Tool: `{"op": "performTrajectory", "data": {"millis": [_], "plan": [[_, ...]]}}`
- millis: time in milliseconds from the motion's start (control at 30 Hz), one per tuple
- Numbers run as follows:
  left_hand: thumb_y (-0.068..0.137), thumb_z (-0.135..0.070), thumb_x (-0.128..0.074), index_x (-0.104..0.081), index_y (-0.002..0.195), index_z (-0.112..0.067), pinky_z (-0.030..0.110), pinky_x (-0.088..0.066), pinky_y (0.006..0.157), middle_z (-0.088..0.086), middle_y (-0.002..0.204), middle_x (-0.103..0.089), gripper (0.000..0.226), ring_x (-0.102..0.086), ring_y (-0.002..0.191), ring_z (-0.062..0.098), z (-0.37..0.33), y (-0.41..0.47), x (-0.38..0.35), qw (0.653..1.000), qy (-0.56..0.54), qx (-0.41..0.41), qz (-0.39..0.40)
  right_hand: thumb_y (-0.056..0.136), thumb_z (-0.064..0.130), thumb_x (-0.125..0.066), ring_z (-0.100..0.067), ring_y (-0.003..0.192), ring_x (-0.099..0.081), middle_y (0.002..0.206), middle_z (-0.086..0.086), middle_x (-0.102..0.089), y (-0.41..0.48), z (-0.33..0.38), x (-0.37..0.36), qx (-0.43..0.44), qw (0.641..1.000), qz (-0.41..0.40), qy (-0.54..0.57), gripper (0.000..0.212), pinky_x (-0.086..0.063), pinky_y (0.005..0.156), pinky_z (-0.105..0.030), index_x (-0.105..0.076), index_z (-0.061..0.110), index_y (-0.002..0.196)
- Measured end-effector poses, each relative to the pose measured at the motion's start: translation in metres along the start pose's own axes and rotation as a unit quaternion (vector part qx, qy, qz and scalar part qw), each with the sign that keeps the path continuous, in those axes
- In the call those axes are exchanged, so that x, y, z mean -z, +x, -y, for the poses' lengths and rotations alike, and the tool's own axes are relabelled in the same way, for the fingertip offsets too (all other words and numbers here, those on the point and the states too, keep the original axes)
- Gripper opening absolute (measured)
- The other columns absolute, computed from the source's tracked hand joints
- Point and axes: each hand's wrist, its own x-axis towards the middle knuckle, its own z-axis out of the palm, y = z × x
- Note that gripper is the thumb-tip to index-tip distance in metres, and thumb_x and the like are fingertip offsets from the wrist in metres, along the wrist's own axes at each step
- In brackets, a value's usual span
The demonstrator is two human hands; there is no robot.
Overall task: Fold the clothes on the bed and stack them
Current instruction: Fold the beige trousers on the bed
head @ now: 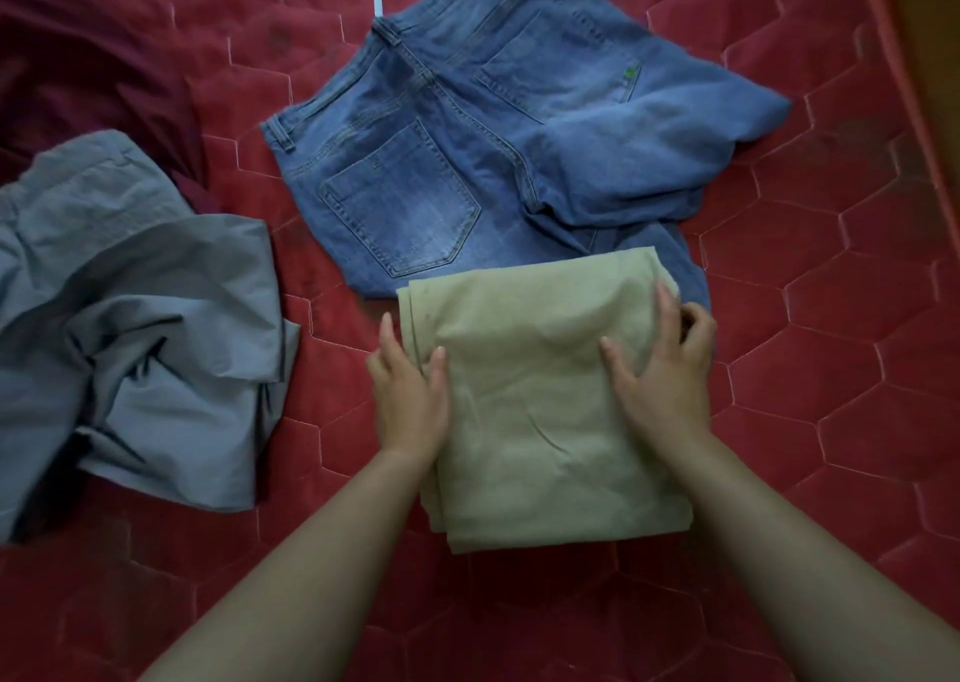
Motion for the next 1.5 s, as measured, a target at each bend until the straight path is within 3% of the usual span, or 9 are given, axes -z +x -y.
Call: {"op": "performTrajectory", "data": {"millis": [133, 367, 500, 633, 833, 1067, 1300, 1433, 1500], "plan": [[0.088, -0.038, -0.057, -0.002, 0.148, -0.014, 0.031, -0.023, 0.108, 0.018, 0.15, -0.023, 0.084, -0.028, 0.135, 0.03, 0.0, -0.015, -0.016, 0.999, -0.038, 0.016, 0.017, 0.078, 0.037, -0.07, -0.014, 0.134, -0.024, 0.151, -0.005, -0.019, -0.008, -0.007, -0.01, -0.057, 0.993, 0.009, 0.104, 0.096, -0.024, 0.1, -0.022, -0.005, 0.026, 0.148], [0.088, -0.048, -0.051, 0.011, 0.147, -0.028, 0.041, -0.043, 0.088, 0.02, 0.135, -0.046, 0.088, -0.054, 0.111, 0.041, -0.001, -0.03, -0.023, 0.999, 0.031, 0.014, 0.026, 0.079, 0.045, -0.066, -0.031, 0.127, -0.032, 0.146, -0.01, -0.031, -0.055, -0.018, -0.022, -0.083, 0.996, 0.001, 0.031, 0.097, -0.028, 0.105, -0.043, -0.001, 0.03, 0.148], [0.089, -0.052, -0.046, 0.021, 0.14, -0.041, 0.044, -0.042, 0.085, 0.021, 0.119, -0.05, 0.085, -0.056, 0.1, 0.043, -0.002, -0.036, -0.023, 0.998, 0.063, 0.011, 0.027, 0.085, 0.042, -0.061, -0.031, 0.118, -0.039, 0.137, -0.014, -0.036, -0.059, -0.016, -0.024, -0.059, 0.997, -0.007, 0.041, 0.086, -0.032, 0.1, -0.038, 0.003, 0.041, 0.143], [0.089, -0.051, -0.049, 0.012, 0.143, -0.043, 0.043, -0.042, 0.085, 0.018, 0.12, -0.05, 0.082, -0.055, 0.1, 0.042, -0.001, -0.039, -0.023, 0.999, 0.047, 0.011, 0.018, 0.088, 0.048, -0.051, -0.033, 0.099, -0.052, 0.118, -0.01, -0.043, -0.057, -0.02, -0.021, -0.08, 0.996, 0.009, 0.047, 0.075, -0.04, 0.078, -0.035, 0.004, 0.051, 0.139], [0.089, -0.047, -0.05, -0.005, 0.147, -0.037, 0.041, -0.043, 0.082, 0.017, 0.13, -0.049, 0.074, -0.053, 0.106, 0.039, -0.015, -0.056, -0.016, 0.998, 0.039, -0.027, -0.051, 0.09, 0.047, -0.049, -0.031, 0.12, -0.048, 0.142, -0.007, -0.043, -0.06, -0.024, -0.011, -0.069, 0.994, 0.019, 0.078, 0.07, -0.042, 0.09, -0.041, -0.007, 0.04, 0.147], [0.09, -0.043, -0.052, -0.008, 0.147, -0.036, 0.034, -0.041, 0.085, 0.011, 0.142, -0.042, 0.072, -0.05, 0.117, 0.033, -0.064, -0.109, -0.014, 0.994, 0.013, -0.073, -0.083, 0.09, 0.041, -0.053, -0.028, 0.122, -0.047, 0.145, -0.003, -0.041, -0.074, -0.044, 0.054, -0.043, 0.994, -0.003, 0.105, 0.07, -0.042, 0.091, -0.038, -0.013, 0.036, 0.147], [0.089, -0.033, -0.058, -0.003, 0.148, -0.033, 0.001, -0.026, 0.089, -0.005, 0.148, -0.028, 0.08, -0.035, 0.128, 0.01, -0.147, -0.164, -0.093, 0.989, -0.09, -0.114, 0.003, 0.09, 0.041, -0.053, -0.024, 0.127, -0.043, 0.147, -0.001, -0.038, -0.036, -0.136, 0.158, -0.019, 0.996, -0.047, 0.067, 0.069, -0.039, 0.093, -0.033, -0.016, 0.031, 0.147], [0.088, -0.03, -0.06, -0.004, 0.147, -0.03, 0.015, -0.027, 0.106, -0.009, 0.152, -0.019, 0.081, -0.03, 0.136, 0.011, -0.179, -0.186, -0.163, 0.982, -0.137, -0.12, 0.047, 0.091, 0.044, -0.05, -0.019, 0.129, -0.04, 0.148, 0.001, -0.036, -0.012, -0.208, 0.195, -0.021, 0.998, -0.056, 0.036, 0.068, -0.037, 0.096, -0.032, -0.014, 0.031, 0.147], [0.087, -0.031, -0.06, -0.005, 0.148, -0.026, 0.009, -0.024, 0.102, -0.002, 0.153, -0.021, 0.082, -0.031, 0.135, 0.014, -0.18, -0.196, -0.197, 0.983, -0.138, -0.106, 0.059, 0.091, 0.041, -0.05, -0.013, 0.129, -0.035, 0.149, 0.0, -0.035, -0.004, -0.239, 0.201, -0.012, 0.998, -0.054, 0.032, 0.067, -0.031, 0.097, -0.027, -0.016, 0.029, 0.148]]}}
